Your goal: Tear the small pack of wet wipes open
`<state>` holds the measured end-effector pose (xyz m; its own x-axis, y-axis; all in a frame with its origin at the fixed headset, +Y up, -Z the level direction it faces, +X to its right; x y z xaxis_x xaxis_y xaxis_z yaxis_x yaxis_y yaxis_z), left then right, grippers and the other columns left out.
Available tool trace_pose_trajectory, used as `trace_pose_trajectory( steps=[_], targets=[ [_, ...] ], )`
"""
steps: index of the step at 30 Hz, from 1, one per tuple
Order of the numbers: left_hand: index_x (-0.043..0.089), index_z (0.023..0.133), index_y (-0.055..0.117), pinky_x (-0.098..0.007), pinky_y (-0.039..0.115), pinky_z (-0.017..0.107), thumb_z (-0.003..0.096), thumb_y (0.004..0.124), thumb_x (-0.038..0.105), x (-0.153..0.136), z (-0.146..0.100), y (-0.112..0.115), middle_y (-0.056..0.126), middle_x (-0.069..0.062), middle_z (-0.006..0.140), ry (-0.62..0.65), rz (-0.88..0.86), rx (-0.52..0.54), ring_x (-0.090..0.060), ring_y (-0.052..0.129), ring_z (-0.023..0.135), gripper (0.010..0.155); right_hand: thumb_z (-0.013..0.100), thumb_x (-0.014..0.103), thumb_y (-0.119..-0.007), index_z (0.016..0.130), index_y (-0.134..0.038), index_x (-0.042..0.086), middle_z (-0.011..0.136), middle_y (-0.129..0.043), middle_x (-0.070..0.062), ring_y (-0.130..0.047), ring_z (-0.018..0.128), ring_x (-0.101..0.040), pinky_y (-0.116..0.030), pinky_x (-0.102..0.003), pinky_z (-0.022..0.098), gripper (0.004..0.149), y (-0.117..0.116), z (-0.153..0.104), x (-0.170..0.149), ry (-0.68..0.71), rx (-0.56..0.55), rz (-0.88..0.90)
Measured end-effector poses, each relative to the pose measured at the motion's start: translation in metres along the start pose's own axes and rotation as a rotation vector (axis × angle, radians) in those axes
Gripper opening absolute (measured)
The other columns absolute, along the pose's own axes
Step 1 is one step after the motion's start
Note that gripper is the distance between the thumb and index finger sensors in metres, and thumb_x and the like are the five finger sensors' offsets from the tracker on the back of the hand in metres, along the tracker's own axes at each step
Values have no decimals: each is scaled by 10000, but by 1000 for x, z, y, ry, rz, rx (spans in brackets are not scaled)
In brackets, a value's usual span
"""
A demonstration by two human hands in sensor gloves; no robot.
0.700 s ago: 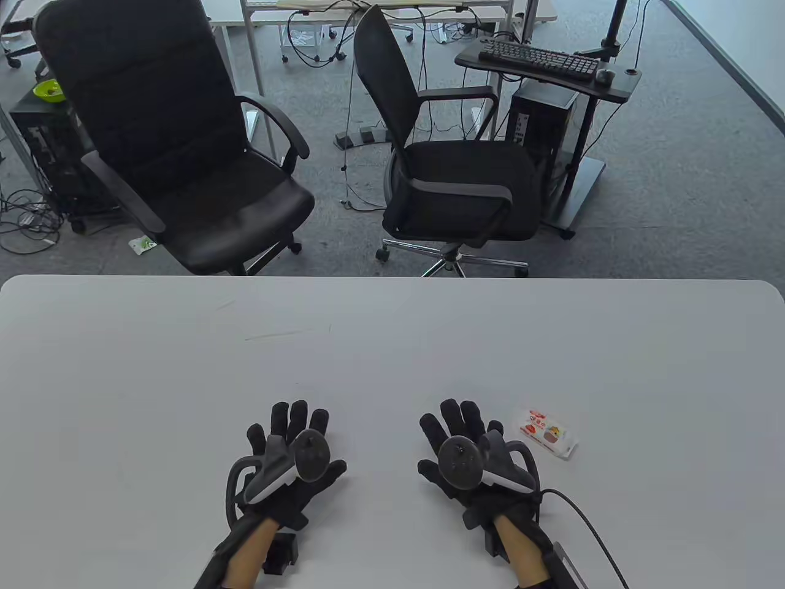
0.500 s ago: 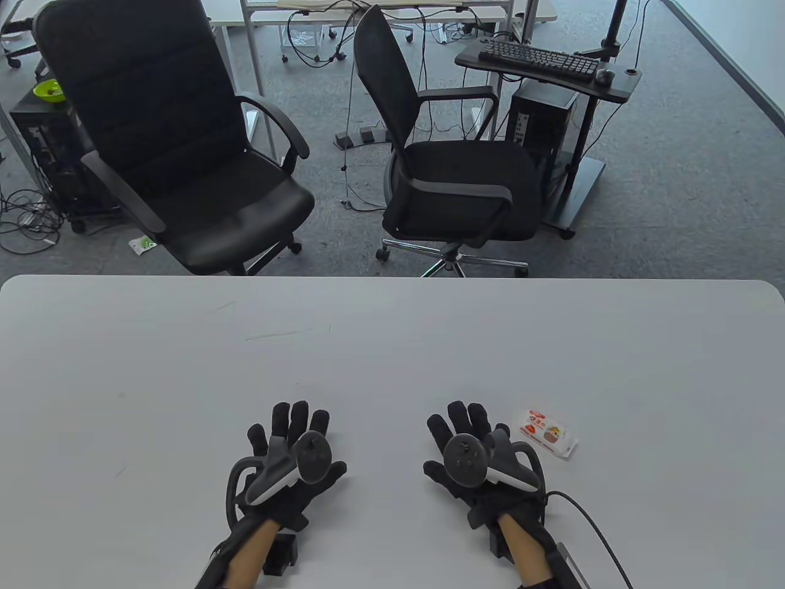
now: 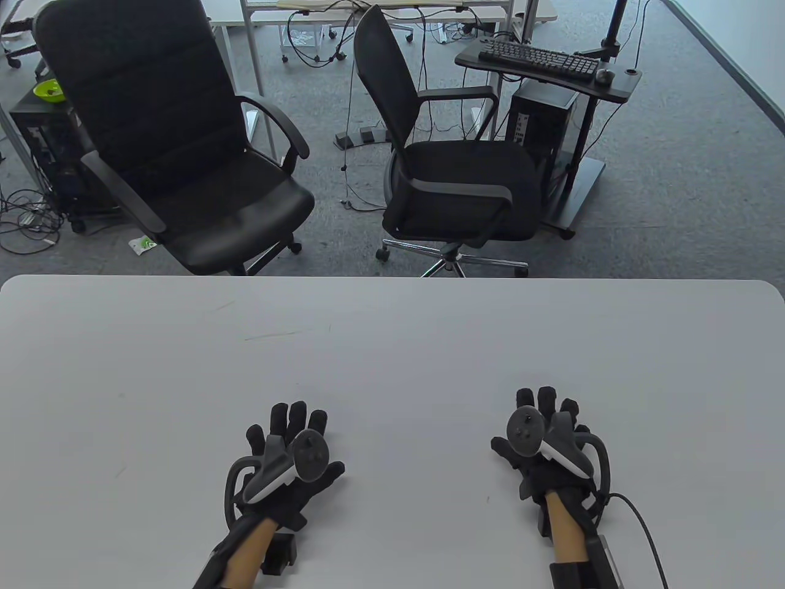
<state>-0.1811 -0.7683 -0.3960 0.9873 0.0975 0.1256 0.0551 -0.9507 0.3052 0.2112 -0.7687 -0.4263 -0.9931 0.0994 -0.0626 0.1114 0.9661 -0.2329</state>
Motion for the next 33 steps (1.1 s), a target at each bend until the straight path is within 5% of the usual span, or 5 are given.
trace_pose_trajectory(
  steps=[6, 9, 16, 25, 33],
  targets=[
    [295, 1120, 16, -692, -21, 689, 519, 501, 647, -1, 1, 1, -155, -88, 1163, 1, -6, -9, -368, -203, 1068, 849, 633, 540, -616, 1101, 13, 43, 1177, -19, -357, -273, 964, -723, -483, -753, 648, 929, -13, 6, -24, -134, 123, 8],
    [294, 1120, 19, -692, -15, 690, 520, 502, 646, 1, 1, 1, -150, -91, 1165, 12, -1, -13, -371, -195, 1071, 848, 630, 529, -607, 1120, -45, 44, 1191, -226, -373, -394, 948, -673, -537, -700, 647, 889, -18, 6, -30, -212, 166, -8],
    [283, 1121, 15, -698, 10, 694, 519, 508, 649, 8, -1, 1, -132, -106, 1172, 52, 3, -28, -391, -163, 1083, 860, 593, 423, -732, 1113, -395, 57, 1033, -626, -256, -795, 731, -391, -796, -428, 479, 720, -10, 4, -19, -162, 61, -14],
    [278, 1116, 17, -727, 400, 764, 484, 587, 671, 33, -11, -8, 193, -214, 1235, 250, -85, 33, -514, 380, 1165, 937, 551, 386, -806, 1099, -425, 208, 1081, -567, -191, -843, 711, -296, -841, -353, 431, 691, 10, -18, 84, 339, -9, 117],
    [243, 1118, 23, -663, 581, 746, 457, 674, 653, 60, -18, -8, 413, -177, 1207, 392, -203, 33, -425, 682, 1084, 1014, 545, 312, -828, 1102, -422, 183, 1099, -528, -194, -830, 747, -296, -847, -354, 468, 700, 0, -47, 161, 676, -4, 162]
  ],
)
Point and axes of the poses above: the tracker on the back of each hand, its own x axis roughly to the thumb side, its own z axis roughly from the wrist to the fingertips, y = z × x, the point moved 3 cm from there along z, roughly from the wrist to the fingertips
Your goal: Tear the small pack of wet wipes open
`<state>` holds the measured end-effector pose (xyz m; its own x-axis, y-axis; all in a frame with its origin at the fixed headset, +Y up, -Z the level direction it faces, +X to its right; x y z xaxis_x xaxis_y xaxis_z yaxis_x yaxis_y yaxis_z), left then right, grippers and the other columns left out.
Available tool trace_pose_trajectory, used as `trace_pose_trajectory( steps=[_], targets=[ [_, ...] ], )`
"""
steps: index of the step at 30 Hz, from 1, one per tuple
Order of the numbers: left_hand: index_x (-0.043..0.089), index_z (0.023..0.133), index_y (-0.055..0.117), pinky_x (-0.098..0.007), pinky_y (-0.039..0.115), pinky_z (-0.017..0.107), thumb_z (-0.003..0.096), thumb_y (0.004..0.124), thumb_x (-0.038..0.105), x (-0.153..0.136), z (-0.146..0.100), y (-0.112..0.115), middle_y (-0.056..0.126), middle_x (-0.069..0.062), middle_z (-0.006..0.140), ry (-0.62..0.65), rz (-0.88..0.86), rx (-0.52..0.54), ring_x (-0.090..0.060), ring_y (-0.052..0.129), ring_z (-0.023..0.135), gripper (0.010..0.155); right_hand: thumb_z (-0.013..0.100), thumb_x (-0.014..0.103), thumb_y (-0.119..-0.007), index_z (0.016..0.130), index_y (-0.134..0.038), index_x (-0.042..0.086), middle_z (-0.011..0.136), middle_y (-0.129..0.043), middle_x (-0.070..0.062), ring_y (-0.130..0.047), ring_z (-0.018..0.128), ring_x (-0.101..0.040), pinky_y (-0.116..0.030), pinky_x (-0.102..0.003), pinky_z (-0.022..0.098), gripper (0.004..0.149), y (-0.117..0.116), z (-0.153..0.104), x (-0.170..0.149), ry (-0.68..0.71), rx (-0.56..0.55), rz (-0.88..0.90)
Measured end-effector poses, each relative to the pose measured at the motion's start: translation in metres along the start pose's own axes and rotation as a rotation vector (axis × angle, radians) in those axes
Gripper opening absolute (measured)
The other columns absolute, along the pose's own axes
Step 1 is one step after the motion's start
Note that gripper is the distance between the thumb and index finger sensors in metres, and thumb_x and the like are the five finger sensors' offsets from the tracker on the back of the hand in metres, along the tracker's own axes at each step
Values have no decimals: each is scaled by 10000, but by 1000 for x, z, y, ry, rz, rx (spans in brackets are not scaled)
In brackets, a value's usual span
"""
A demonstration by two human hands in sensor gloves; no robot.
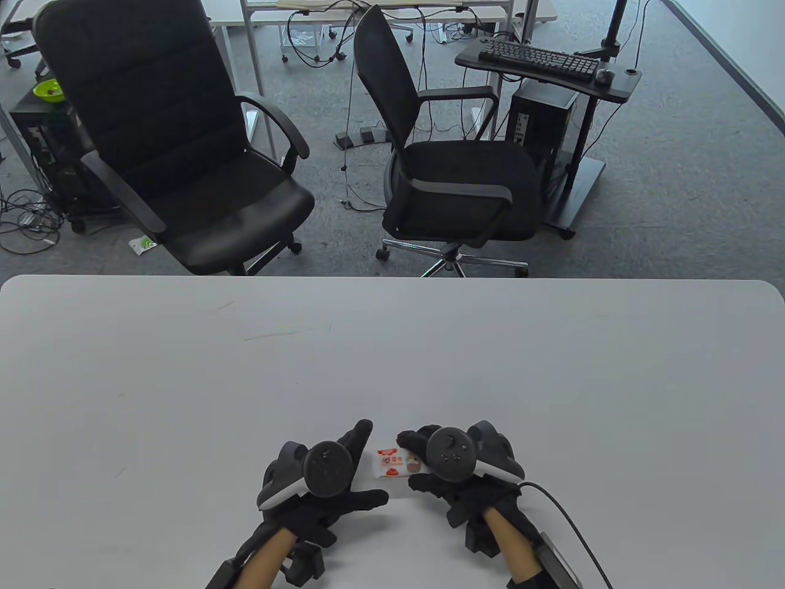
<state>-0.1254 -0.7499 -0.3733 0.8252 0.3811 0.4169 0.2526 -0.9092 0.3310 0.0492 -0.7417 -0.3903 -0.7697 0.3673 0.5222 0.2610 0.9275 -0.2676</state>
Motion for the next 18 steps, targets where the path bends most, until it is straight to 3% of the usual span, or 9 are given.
trace_pose_trajectory(
  steps=[3, 5, 6, 8, 10, 14, 18],
  targets=[
    [233, 1123, 354, -576, 716, 696, 486, 757, 522, 2, 0, -4, 699, -86, 1078, -11, -6, 111, -310, 893, 929, 807, 552, 268, -824, 1109, -425, 146, 1120, -522, -192, -807, 798, -330, -843, -392, 515, 696, -4, 1, 8, 36, -27, 43],
    [231, 1073, 507, -544, 767, 667, 460, 800, 512, -1, -3, -8, 810, -50, 980, -42, 9, 170, -248, 978, 801, 735, 572, 262, -800, 1120, -397, 121, 1160, -495, -218, -755, 894, -438, -806, -507, 590, 695, -3, 1, 8, 31, -45, 66],
    [229, 1054, 539, -539, 776, 657, 450, 815, 512, -2, -3, -9, 833, -48, 945, -48, 5, 182, -239, 990, 755, 722, 590, 282, -776, 1126, -388, 107, 1175, -475, -238, -687, 930, -526, -748, -597, 608, 684, -3, 0, 8, 20, -48, 98],
    [210, 1031, 565, -536, 787, 642, 437, 821, 532, -3, -4, -10, 852, -53, 872, -76, 31, 200, -217, 993, 684, 722, 614, 350, -730, 1125, -428, 92, 1170, -494, -268, -643, 937, -579, -701, -653, 607, 648, 1, -3, 8, -6, -130, 133],
    [200, 1010, 580, -528, 803, 625, 424, 822, 550, -2, -4, -9, 866, -42, 819, -91, 67, 222, -196, 997, 630, 725, 608, 396, -726, 1054, -575, 102, 1115, -617, -249, -694, 907, -562, -717, -644, 590, 556, 5, -6, 12, -36, -240, 153],
    [190, 993, 596, -513, 827, 602, 413, 823, 564, 5, -4, -8, 888, -27, 774, -83, 110, 241, -177, 1013, 583, 727, 603, 503, -689, 987, -645, 122, 1051, -719, -211, -755, 875, -527, -748, -623, 571, 543, -3, -5, 25, -56, -196, 81],
    [194, 987, 605, -506, 837, 601, 406, 825, 568, 12, -5, -6, 901, -18, 771, -74, 161, 268, -175, 1026, 581, 726, 609, 473, -693, 933, -692, 128, 1010, -770, -183, -785, 857, -511, -763, -615, 561, 473, -6, -4, 32, -84, -243, 16]
  ],
)
Point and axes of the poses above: the tracker on the back of each hand, its own x axis roughly to the thumb side, its own z axis roughly from the wrist to the fingertips, y = z × x, the point moved 3 cm from there along z, roughly from the wrist to the fingertips
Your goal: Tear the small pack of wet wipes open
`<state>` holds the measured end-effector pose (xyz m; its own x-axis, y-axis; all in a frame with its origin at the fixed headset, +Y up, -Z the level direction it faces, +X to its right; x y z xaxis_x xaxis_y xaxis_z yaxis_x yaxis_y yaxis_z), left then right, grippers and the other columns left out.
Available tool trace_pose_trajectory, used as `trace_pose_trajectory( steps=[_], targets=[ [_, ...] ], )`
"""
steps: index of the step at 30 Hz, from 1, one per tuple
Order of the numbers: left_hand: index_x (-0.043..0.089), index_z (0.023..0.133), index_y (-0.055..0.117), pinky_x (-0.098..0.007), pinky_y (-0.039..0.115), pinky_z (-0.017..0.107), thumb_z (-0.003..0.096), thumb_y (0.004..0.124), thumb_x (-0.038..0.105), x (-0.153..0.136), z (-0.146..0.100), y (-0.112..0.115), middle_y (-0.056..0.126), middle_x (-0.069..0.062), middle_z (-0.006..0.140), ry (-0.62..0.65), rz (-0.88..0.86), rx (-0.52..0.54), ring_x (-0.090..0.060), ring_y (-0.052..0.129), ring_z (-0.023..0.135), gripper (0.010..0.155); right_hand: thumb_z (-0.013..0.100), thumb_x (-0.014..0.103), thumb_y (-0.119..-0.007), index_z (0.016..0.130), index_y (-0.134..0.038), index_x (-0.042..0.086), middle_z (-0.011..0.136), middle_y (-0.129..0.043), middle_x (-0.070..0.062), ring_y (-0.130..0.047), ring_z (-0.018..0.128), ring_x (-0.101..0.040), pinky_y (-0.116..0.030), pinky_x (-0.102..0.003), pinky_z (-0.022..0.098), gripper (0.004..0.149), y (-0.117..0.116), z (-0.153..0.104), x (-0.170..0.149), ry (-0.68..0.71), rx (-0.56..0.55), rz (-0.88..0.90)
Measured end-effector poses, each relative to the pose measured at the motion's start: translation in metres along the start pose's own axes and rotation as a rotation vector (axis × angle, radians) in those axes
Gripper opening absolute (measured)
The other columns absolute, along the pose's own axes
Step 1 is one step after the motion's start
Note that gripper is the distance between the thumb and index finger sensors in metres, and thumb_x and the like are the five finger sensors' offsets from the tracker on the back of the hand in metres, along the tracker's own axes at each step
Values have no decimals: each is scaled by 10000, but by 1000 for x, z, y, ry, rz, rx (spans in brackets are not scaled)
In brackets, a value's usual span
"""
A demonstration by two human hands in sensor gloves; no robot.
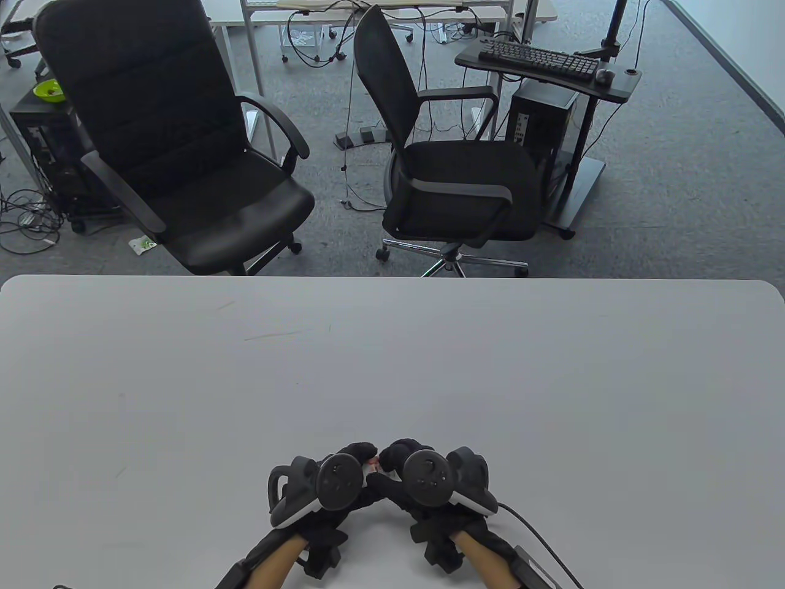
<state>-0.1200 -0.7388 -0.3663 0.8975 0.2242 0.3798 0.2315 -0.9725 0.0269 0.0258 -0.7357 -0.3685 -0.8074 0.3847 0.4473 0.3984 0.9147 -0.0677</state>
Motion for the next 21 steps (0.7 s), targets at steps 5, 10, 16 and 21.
trace_pose_trajectory(
  steps=[5, 10, 16, 21],
  targets=[
    [191, 998, 602, -516, 826, 614, 416, 818, 559, -1, 1, 1, 902, -30, 811, 13, -50, -3, -195, 1031, 618, 722, 622, 361, -705, 881, -737, 151, 989, -791, -152, -771, 871, -503, -742, -627, 574, 335, 4, 0, -4, -4, -30, 73],
    [250, 1021, 580, -573, 759, 661, 434, 771, 601, -7, 1, 0, 851, -47, 910, 5, -83, 1, -267, 981, 744, 709, 629, 346, -697, 878, -739, 140, 985, -795, -154, -769, 868, -509, -738, -634, 571, 326, 9, 1, -13, -36, -44, 106],
    [292, 1027, 572, -607, 715, 688, 435, 763, 611, -18, 0, -3, 790, -79, 986, -47, -55, 4, -308, 938, 815, 699, 633, 333, -689, 878, -733, 127, 981, -793, -156, -775, 862, -507, -743, -627, 569, 323, 20, -1, -34, -104, -104, 45],
    [314, 1031, 570, -624, 690, 702, 438, 763, 614, -24, 3, -4, 765, -86, 1012, -74, -56, -18, -326, 912, 850, 692, 633, 324, -691, 877, -736, 126, 979, -795, -161, -774, 861, -511, -737, -634, 567, 317, 25, -1, -48, -144, -115, 120]
  ],
)
Point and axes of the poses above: the tracker on the back of each hand, its own x axis roughly to the thumb side, its own z axis roughly from the wrist to the fingertips, y = z × x, the point moved 3 cm from there along z, roughly from the wrist to the fingertips
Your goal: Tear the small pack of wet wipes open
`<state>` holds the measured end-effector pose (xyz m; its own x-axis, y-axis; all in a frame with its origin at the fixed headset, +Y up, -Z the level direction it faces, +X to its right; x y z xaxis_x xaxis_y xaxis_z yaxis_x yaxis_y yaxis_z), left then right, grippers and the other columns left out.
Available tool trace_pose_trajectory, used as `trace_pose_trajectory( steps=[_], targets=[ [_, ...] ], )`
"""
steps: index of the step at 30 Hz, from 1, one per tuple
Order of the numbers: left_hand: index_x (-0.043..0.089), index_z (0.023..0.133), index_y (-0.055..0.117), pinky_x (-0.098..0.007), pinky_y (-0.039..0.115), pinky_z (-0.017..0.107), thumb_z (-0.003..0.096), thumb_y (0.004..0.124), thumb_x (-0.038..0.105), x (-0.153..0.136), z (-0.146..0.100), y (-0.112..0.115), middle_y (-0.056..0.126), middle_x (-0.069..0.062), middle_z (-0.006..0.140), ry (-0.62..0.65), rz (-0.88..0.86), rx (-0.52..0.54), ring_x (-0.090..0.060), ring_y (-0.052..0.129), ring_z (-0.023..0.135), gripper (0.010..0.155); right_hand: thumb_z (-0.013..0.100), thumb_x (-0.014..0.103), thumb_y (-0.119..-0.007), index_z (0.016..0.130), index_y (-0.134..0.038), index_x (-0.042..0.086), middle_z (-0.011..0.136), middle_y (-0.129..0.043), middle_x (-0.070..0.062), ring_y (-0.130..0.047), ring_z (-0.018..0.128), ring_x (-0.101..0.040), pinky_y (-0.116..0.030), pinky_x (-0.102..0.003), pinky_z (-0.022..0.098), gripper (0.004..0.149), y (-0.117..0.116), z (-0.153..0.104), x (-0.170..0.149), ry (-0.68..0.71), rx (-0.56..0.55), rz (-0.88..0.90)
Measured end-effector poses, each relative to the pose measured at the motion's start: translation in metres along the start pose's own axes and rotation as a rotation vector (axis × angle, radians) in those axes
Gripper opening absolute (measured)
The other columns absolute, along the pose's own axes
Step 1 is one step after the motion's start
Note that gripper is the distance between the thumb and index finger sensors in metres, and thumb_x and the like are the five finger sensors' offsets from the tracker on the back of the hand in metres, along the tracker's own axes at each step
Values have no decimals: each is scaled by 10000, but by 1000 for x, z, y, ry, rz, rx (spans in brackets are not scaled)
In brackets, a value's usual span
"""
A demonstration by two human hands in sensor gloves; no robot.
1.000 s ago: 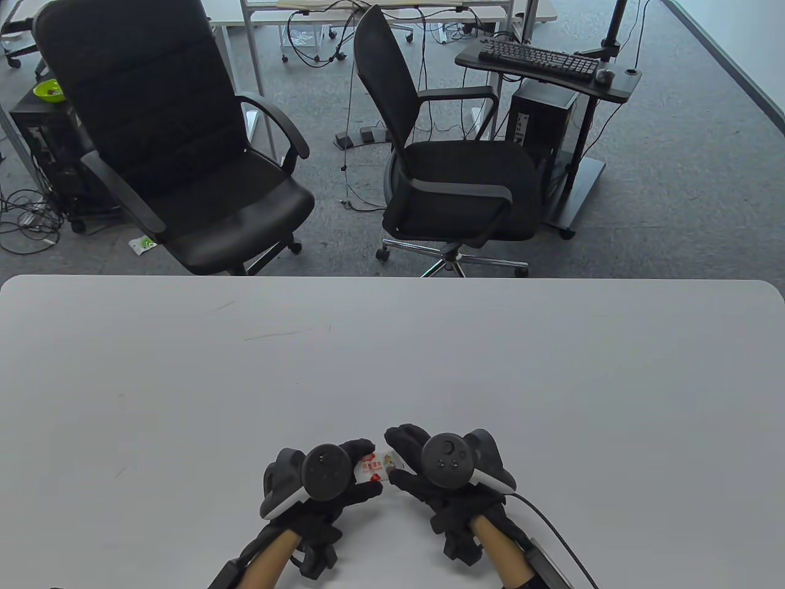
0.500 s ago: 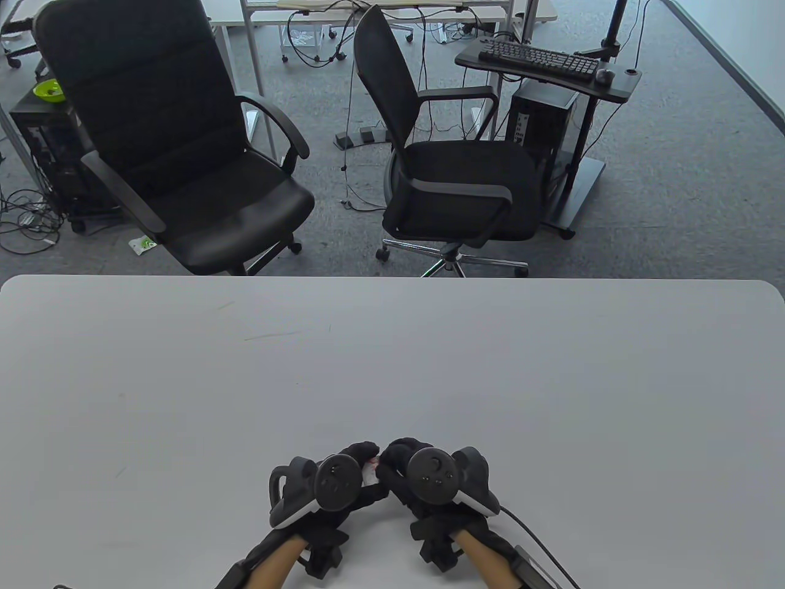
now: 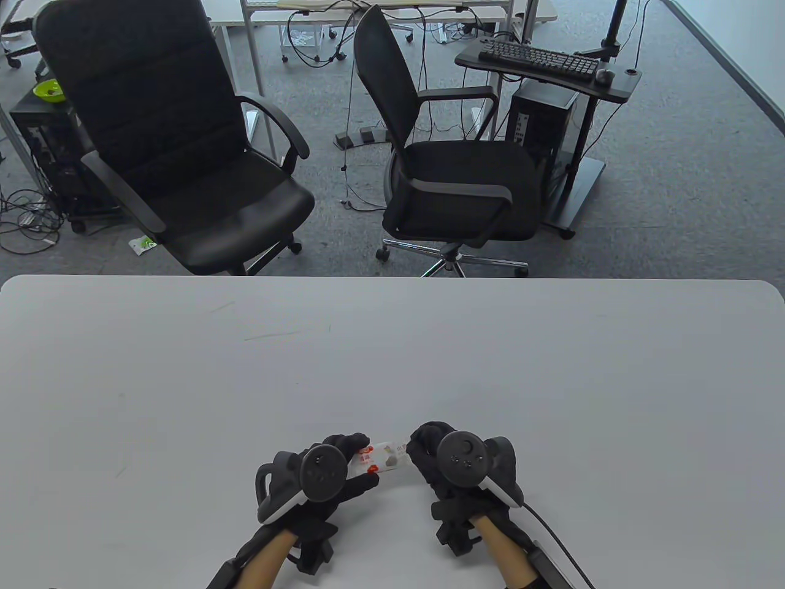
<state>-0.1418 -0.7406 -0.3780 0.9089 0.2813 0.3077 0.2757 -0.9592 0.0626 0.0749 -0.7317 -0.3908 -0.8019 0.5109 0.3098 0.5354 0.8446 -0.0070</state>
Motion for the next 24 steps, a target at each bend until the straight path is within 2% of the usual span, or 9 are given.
trace_pose_trajectory(
  steps=[8, 11, 15, 17, 19, 21, 24],
  targets=[
    [318, 1023, 592, -631, 679, 709, 432, 771, 614, -4, 2, 2, 756, -79, 1022, -13, -7, -19, -328, 895, 878, 684, 636, 325, -680, 876, -736, 125, 974, -801, -157, -773, 864, -508, -730, -631, 575, 317, -6, 2, -11, -19, 32, 12],
    [314, 1024, 598, -628, 679, 711, 432, 776, 602, -5, 1, 1, 760, -73, 1019, -18, -2, -11, -324, 891, 888, 682, 643, 332, -663, 906, -716, 142, 1007, -776, -172, -730, 899, -517, -699, -639, 597, 328, -6, 3, -16, 1, 96, 50],
    [320, 1025, 608, -635, 672, 711, 431, 776, 598, -7, 1, 0, 760, -73, 1020, -13, -40, -12, -336, 876, 911, 677, 652, 430, -591, 1110, -521, 70, 1178, -513, -275, -432, 1024, -569, -499, -744, 642, 587, -2, 3, -29, 4, 249, 79],
    [297, 1022, 616, -636, 666, 715, 437, 780, 586, -10, 1, -2, 760, -72, 1019, -36, -31, 6, -338, 867, 923, 673, 663, 418, -559, 1150, -411, 67, 1214, -374, -293, -295, 1039, -565, -426, -764, 648, 618, 6, 0, -41, -31, 262, 22],
    [307, 1025, 615, -655, 622, 733, 437, 779, 586, -16, 1, -2, 741, -75, 1035, -53, -51, 4, -364, 798, 979, 671, 670, 431, -523, 1165, -283, 75, 1225, -183, -283, -115, 1027, -539, -334, -769, 653, 655, 17, -5, -54, -58, 225, -58],
    [312, 1031, 613, -666, 598, 736, 441, 775, 586, -19, 3, -1, 718, -90, 1051, -57, -88, -20, -389, 754, 1008, 670, 673, 434, -502, 1165, -236, 92, 1220, -101, -260, -30, 1010, -512, -265, -764, 651, 655, 32, -11, -68, -97, 151, -167],
    [329, 1040, 611, -688, 550, 746, 444, 769, 586, -21, 7, 1, 669, -107, 1088, -66, -95, -48, -419, 675, 1056, 668, 675, 453, -477, 1158, -165, 116, 1206, -16, -235, 42, 992, -482, -202, -755, 646, 666, 45, -18, -84, -142, 121, -341]
  ],
)
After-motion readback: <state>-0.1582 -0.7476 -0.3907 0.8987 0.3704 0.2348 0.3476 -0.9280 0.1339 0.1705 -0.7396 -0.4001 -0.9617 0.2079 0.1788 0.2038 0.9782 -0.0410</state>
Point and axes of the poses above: the tracker on the back of each hand, its own x axis roughly to the thumb side, its own z axis roughly from the wrist to the fingertips, y = z × x, the point moved 3 cm from there along z, roughly from the wrist to the fingertips
